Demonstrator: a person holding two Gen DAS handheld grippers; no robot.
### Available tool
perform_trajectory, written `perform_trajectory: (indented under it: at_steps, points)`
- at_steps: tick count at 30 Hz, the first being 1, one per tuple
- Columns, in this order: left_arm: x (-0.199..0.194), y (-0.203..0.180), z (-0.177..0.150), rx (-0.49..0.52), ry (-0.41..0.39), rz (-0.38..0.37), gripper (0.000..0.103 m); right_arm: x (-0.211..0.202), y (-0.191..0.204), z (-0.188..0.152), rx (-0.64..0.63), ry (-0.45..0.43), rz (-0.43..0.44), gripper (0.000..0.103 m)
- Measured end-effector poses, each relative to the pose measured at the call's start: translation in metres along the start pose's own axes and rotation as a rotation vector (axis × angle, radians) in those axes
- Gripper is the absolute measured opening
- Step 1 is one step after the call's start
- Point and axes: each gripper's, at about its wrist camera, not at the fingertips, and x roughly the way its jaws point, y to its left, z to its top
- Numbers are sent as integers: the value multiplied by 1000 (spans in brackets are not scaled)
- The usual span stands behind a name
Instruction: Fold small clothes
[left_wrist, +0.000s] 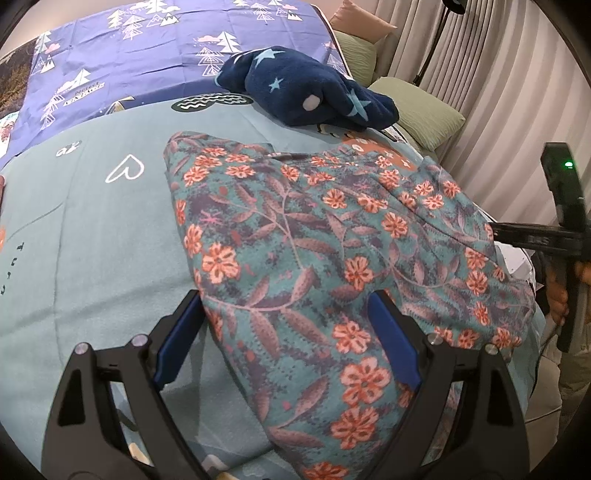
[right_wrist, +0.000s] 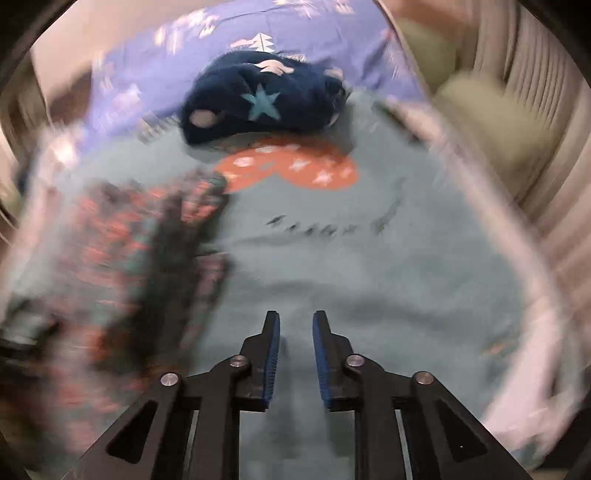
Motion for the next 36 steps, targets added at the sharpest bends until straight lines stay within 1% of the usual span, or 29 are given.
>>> perform_trajectory:
  at_steps: [3,5,7,8,10,11,12,13,14,15,17,19,20,21,22,23,24,25,26,27,28,29,30,31,32,33,34,35,36]
  points:
    - [-4,-3,2,9,-3,16,90,1,29,2,-112,-26,-2,17]
    - [-7,-6,4,20,-17,27,90,8,40,8,-142,-30,41,17]
    - [-13,-10,10,32,-45,30,90,23,51,23,-153,-25,90,17]
    - [-15,-10,12,34,-53,27,90,29,57,29,-149,-22,104,18]
    - [-17,-12,20,43,-69,17,90,42,63,44,-124,-9,169,18]
    - [-14,-12,25,53,-71,18,90,49,63,50,-117,3,187,20]
    - [-9,-12,28,60,-65,34,90,55,63,54,-115,13,168,17]
    - [-4,-11,29,62,-55,57,90,60,63,56,-113,16,127,13]
    - [2,-9,29,58,-43,75,90,64,59,57,-100,20,107,5]
    - [6,-5,27,50,-31,82,90,62,53,56,-73,9,123,4]
    - [12,2,21,19,-14,62,90,52,38,53,-19,-30,116,3]
    - [14,10,18,-23,0,34,90,44,16,52,12,-74,-56,3]
    - [14,12,18,-37,2,24,90,41,1,51,39,-81,-102,3]
    - [13,12,18,-39,0,24,90,38,-16,48,102,-68,-63,3]
    - [11,11,18,-30,-9,31,90,32,-29,45,156,-61,24,4]
    - [10,9,19,-21,-16,41,90,25,-34,41,179,-60,115,6]
    - [9,7,19,-15,-19,48,90,17,-32,37,165,-59,193,7]
    - [8,5,18,-10,-21,52,90,9,-25,34,133,-56,239,8]
    - [7,3,18,-2,-23,54,90,1,-13,30,86,-56,285,18]
    - [6,0,18,5,-22,53,90,-6,2,27,34,-60,325,36]
    - [6,-2,18,10,-21,55,90,-10,13,24,-6,-63,344,48]
    - [7,-4,18,13,-22,63,90,-13,26,24,-45,-69,355,71]
    - [7,-5,18,12,-21,73,90,-11,41,25,-82,-75,355,81]
    - [8,-5,17,10,-20,77,90,-6,54,24,-115,-65,333,80]
    - [8,-5,17,8,-19,80,90,3,66,24,-151,-38,263,57]
    - [8,-4,17,7,-18,81,90,13,68,26,-147,-15,205,6]
    - [8,-3,16,3,-17,78,90,21,61,26,-102,6,170,8]
    - [7,-1,14,-7,-17,71,90,27,47,25,-30,17,173,5]
    - [6,2,13,-17,-15,65,90,36,30,26,35,45,197,5]
